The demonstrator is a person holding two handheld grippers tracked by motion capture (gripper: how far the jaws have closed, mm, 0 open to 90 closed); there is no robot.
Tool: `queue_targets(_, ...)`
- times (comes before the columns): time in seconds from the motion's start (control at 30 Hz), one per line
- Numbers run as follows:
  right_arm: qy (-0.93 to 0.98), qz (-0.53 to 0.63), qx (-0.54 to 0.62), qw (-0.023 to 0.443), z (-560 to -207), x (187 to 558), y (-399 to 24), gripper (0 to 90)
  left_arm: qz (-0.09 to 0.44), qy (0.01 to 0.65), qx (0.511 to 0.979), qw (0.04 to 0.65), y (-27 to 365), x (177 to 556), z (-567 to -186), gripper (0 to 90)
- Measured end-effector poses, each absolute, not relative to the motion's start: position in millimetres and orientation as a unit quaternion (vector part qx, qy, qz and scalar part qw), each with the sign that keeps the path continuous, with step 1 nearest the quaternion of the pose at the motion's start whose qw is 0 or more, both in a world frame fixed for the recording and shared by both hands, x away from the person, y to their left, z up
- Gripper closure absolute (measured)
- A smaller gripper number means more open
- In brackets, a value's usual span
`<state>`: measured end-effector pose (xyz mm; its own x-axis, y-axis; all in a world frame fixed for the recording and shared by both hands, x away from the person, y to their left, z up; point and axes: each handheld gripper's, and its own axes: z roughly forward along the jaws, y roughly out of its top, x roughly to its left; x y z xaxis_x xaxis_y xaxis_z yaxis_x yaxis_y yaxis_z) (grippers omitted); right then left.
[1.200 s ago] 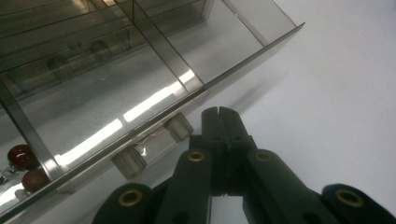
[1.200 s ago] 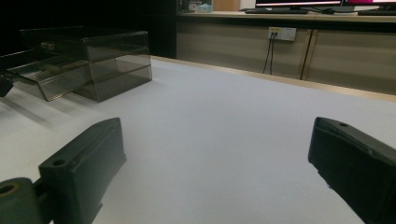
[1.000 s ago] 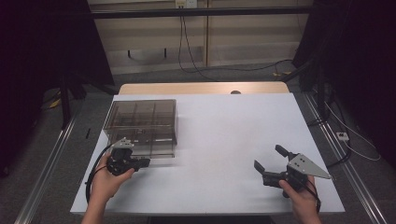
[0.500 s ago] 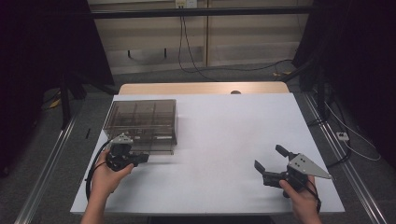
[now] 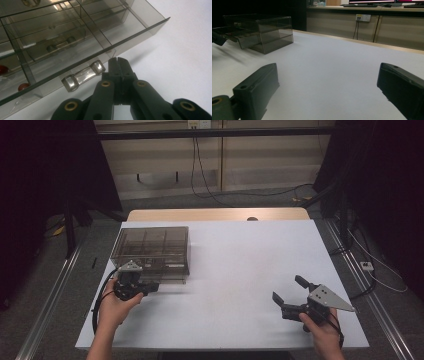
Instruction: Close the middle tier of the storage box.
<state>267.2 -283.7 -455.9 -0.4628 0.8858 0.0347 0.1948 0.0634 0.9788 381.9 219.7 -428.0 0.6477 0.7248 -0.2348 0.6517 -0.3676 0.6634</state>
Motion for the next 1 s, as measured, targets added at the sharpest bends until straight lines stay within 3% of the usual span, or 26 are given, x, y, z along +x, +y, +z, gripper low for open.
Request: queue_targets(1.0, 0.657, 0.548, 0.411, 0.315, -455.9, 267.4, -283.6, 3.2, 0.060, 0.417, 0.826, 0.375, 215.7, 392.5, -422.4, 90.0)
